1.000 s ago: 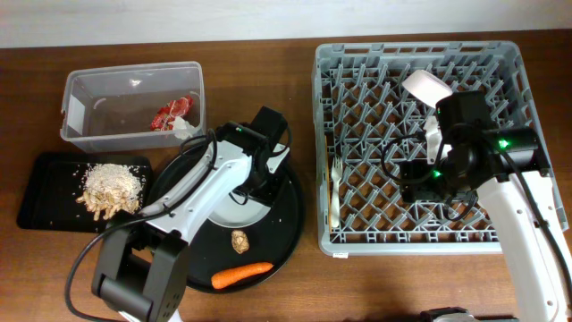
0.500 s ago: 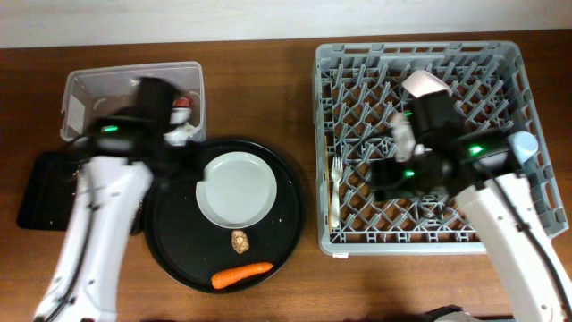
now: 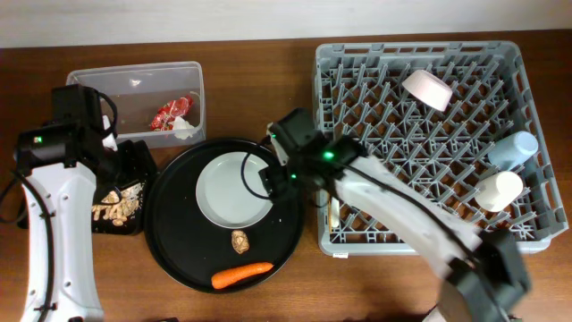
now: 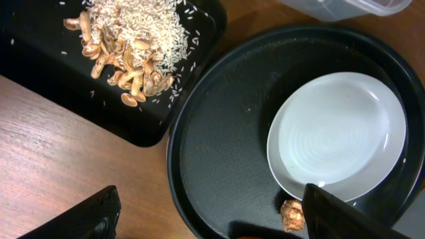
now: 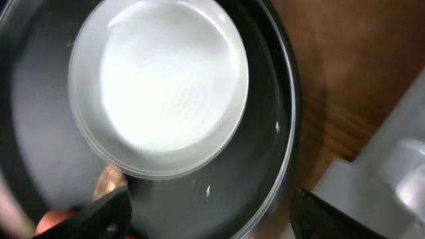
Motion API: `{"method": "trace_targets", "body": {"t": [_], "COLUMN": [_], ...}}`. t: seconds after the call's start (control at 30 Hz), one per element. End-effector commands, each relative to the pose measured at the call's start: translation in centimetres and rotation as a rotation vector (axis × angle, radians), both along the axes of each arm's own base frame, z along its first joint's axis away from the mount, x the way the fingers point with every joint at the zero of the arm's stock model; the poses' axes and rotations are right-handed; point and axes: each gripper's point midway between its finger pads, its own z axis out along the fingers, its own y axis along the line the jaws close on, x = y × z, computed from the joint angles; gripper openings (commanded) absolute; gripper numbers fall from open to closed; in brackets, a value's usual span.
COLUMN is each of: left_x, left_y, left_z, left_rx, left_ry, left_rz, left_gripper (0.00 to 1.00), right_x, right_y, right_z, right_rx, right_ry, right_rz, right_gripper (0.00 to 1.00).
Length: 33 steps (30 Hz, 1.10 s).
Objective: Sort waste into correct bins and load items into the dishwasher rack
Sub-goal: 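Reach the right gripper to the white plate's rim and grasp it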
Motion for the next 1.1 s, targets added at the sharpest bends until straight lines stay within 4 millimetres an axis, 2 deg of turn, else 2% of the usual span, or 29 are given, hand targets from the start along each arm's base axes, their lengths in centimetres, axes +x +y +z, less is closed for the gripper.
{"method": "trace_targets", "body": {"t": [0.0, 0.17, 0.37, 0.53, 0.63, 0.77, 0.83, 0.87, 0.97, 1.07], "left_x": [-0.1, -0.1, 0.0, 0.1, 0.1, 0.1, 0.1, 0.1, 0.1, 0.1], "left_y": [-0.1, -0.1, -0.1, -0.1, -0.1, -0.1, -0.1, -0.1, -0.1, -0.1], "left_z": [-0.1, -0.5, -0.4, -0.4, -0.4, -0.4, -0.4, -0.4, -0.4, -0.4], "left_rx": [-0.014, -0.014, -0.013, -0.013, -0.013, -0.013, -0.013, -0.013, -0.013, -0.013], "left_ry": [-0.003, -0.001, -0.006, -0.008, -0.008, -0.008, -0.008, -0.008, -0.008, -0.008], "left_rz": [0.014, 0.014, 0.014, 0.014, 0.014, 0.014, 0.014, 0.014, 0.014, 0.014], "left_gripper": [0.87, 0.87, 0.87, 0.87, 0.87, 0.87, 0.87, 0.87, 0.87, 0.87], "right_x": [1.1, 1.7, 1.2, 1.1, 1.2, 1.2, 1.2, 1.2, 2.0, 4.3], "right_y": [0.9, 1.5, 1.4, 1.4, 1.5, 1.5, 1.5, 1.4, 0.7, -1.7], "right_z": [-3.5, -7.3, -11.3, -12.0, -12.0, -11.9, -11.7, -11.3, -9.1, -3.4], "right_rx": [-0.006, -0.025, -0.075, -0.082, -0.079, -0.079, -0.081, -0.084, -0.095, -0.149], "right_ry": [0.047, 0.092, 0.16, 0.167, 0.164, 0.164, 0.166, 0.168, 0.145, 0.028], "right_rz": [-0.067, -0.104, -0.123, -0.121, -0.121, -0.12, -0.121, -0.123, -0.145, -0.202], "right_gripper": [0.74, 0.71, 0.63, 0.52, 0.26, 0.14, 0.04, 0.04, 0.04, 0.04]}}
